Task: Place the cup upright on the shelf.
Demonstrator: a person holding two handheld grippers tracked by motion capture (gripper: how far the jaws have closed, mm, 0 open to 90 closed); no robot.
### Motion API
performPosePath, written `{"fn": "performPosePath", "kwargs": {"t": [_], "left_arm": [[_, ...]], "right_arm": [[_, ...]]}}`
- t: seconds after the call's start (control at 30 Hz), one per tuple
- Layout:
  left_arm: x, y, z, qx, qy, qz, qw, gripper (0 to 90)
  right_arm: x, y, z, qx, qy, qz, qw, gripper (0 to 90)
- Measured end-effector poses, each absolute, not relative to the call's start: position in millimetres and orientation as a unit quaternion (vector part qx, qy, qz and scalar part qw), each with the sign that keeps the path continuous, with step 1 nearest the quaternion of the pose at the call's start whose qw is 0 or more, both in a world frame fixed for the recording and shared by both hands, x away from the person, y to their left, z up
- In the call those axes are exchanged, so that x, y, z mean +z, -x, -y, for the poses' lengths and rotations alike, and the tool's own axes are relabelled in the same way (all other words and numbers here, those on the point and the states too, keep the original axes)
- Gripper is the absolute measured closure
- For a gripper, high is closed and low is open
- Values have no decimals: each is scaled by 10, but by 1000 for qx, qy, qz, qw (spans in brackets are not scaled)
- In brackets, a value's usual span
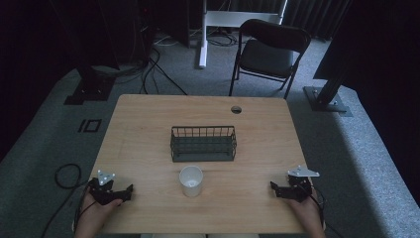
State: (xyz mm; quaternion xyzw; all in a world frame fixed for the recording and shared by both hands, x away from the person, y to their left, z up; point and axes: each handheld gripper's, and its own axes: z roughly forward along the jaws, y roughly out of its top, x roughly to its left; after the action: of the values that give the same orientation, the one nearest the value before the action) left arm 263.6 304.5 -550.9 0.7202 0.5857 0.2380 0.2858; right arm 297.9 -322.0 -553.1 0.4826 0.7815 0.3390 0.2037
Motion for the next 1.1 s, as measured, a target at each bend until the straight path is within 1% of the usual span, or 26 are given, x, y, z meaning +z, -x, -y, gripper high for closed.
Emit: {"fn": "performPosePath", "kwargs": {"t": [0.63,0.67,0.87,1.1], "left_arm": [[-5509,-2636,-3046,238,-720,-586,286,19],[-5509,-2636,-3046,238,-720,-586,286,19],[-5509,-2636,-3046,238,-720,-586,286,19],[-5509,-2636,-3045,238,-720,-586,286,19]], "right_arm": [[-5523,-2948,3233,336,-475,-789,197,122],[-5515,-2940,3227,334,-475,-790,196,132],[-5490,-2928,3183,324,-469,-800,188,130],[-5463,-2921,3152,327,-473,-796,190,129]]}}
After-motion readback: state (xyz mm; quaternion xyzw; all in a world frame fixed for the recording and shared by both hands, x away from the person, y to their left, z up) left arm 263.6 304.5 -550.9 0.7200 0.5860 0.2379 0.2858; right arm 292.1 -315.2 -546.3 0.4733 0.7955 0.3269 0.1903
